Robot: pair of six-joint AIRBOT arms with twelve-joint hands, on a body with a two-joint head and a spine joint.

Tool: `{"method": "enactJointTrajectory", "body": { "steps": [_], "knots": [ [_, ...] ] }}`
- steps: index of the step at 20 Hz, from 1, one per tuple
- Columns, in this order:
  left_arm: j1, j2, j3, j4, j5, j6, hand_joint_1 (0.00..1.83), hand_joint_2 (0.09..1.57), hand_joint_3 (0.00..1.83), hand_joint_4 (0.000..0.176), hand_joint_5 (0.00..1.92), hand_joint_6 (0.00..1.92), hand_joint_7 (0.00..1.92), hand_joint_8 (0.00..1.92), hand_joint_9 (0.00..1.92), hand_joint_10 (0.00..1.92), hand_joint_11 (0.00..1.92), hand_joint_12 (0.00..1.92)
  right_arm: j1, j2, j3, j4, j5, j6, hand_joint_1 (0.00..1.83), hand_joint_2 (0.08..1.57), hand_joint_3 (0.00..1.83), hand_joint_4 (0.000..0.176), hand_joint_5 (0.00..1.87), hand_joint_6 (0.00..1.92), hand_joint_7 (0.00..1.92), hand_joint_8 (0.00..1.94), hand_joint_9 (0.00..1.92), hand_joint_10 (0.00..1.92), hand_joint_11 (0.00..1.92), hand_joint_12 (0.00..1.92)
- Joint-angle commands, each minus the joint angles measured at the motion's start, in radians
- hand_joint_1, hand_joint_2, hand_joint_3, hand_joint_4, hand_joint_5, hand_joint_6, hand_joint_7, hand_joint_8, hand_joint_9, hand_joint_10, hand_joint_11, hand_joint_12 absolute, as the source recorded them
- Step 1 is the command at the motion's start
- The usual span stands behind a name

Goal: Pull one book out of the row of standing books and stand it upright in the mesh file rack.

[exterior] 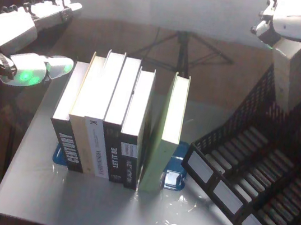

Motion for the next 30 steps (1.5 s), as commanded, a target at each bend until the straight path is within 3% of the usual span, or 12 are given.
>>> {"method": "enactJointTrajectory", "body": {
  "steps": [1,6,8,9,11,13,15,19,21,27,29,30],
  "knots": [
    [-0.007,0.008,0.007,-0.014,-0.128,-0.008,0.65,1.35,0.00,0.008,0.12,0.00,0.02,0.00,0.01,0.00,0.02,0.02,0.008,0.011,0.010,0.006,-0.101,-0.007,1.36,1.19,0.00,0.000,0.82,1.06,0.78,1.27,0.82,1.51,0.64,1.72],
    [-0.002,0.010,0.007,-0.013,-0.126,-0.012,0.61,1.37,0.00,0.016,0.09,0.00,0.01,0.00,0.00,0.00,0.00,0.03,-0.016,0.007,0.020,0.133,-0.106,-0.062,1.34,1.19,0.00,0.000,0.81,1.08,0.79,1.29,0.85,1.48,0.74,1.69],
    [-0.001,0.009,0.007,-0.013,-0.123,-0.012,0.60,1.37,0.00,0.022,0.09,0.00,0.01,0.00,0.00,0.00,0.00,0.03,-0.015,0.005,0.020,0.198,-0.104,-0.106,1.34,1.22,0.00,0.000,0.77,1.19,0.71,1.37,0.75,1.58,0.64,1.76],
    [-0.001,0.009,0.007,-0.013,-0.123,-0.012,0.60,1.37,0.00,0.014,0.10,0.00,0.01,0.00,0.00,0.00,0.00,0.07,-0.013,0.005,0.020,0.206,-0.103,-0.112,1.30,1.25,0.00,0.000,0.83,1.26,0.62,1.43,0.55,1.63,0.34,1.86],
    [-0.001,0.009,0.007,-0.013,-0.122,-0.012,0.61,1.37,0.00,0.018,0.09,0.00,0.00,0.00,0.00,0.00,0.00,0.08,-0.008,0.004,0.020,0.209,-0.100,-0.118,1.35,1.20,0.00,0.000,0.85,1.17,0.77,1.27,0.75,1.51,0.56,1.69],
    [0.000,0.009,0.007,-0.013,-0.122,-0.012,0.61,1.36,0.00,0.010,0.09,0.00,0.00,0.00,0.00,0.00,0.00,0.15,-0.001,0.003,0.019,0.209,-0.096,-0.121,1.33,1.24,0.01,0.000,0.79,1.37,0.68,1.32,0.64,1.57,0.43,1.79],
    [-0.001,0.009,0.008,-0.013,-0.122,-0.012,0.62,1.36,0.00,0.002,0.10,0.00,0.00,0.00,0.00,0.00,0.00,0.14,0.023,0.000,0.016,0.210,-0.085,-0.125,1.35,1.20,0.00,0.000,0.83,1.25,0.80,1.22,0.71,1.51,0.48,1.84],
    [0.000,0.008,0.007,-0.015,-0.121,-0.011,0.60,1.37,0.00,0.016,0.08,0.00,0.00,0.00,0.00,0.00,0.00,0.11,0.046,0.005,0.000,0.211,-0.071,-0.127,1.35,1.19,0.00,0.000,0.87,1.25,0.84,1.18,0.70,1.43,0.48,1.81],
    [0.001,0.008,0.006,-0.017,-0.121,-0.011,0.60,1.37,0.00,0.018,0.09,0.00,0.00,0.00,0.00,0.00,0.00,0.17,0.048,0.011,-0.008,0.224,-0.062,-0.128,1.21,1.16,0.00,0.002,0.93,1.14,0.86,1.19,0.79,1.33,0.61,1.83],
    [0.012,0.012,0.000,-0.031,-0.123,-0.008,0.61,1.37,0.00,0.021,0.10,0.00,0.01,0.00,0.00,0.00,0.00,0.18,0.019,0.022,-0.010,0.418,-0.028,-0.211,1.33,1.22,0.00,0.000,0.79,1.41,0.78,1.22,0.65,1.46,0.43,1.65],
    [0.014,0.013,-0.001,-0.034,-0.124,-0.007,0.61,1.37,0.00,0.027,0.10,0.00,0.00,0.00,0.00,0.00,0.00,0.18,0.007,0.027,-0.011,0.468,-0.012,-0.215,1.24,1.20,0.00,0.000,0.89,1.29,0.77,1.21,0.64,1.33,0.38,1.78],
    [0.016,0.014,-0.003,-0.034,-0.124,-0.007,0.62,1.37,0.00,0.025,0.10,0.00,0.01,0.00,0.00,0.00,0.00,0.22,0.009,0.028,-0.014,0.472,-0.009,-0.217,1.33,1.19,0.00,0.000,0.83,1.04,0.79,1.28,0.76,1.55,0.66,1.86]
  ]
}}
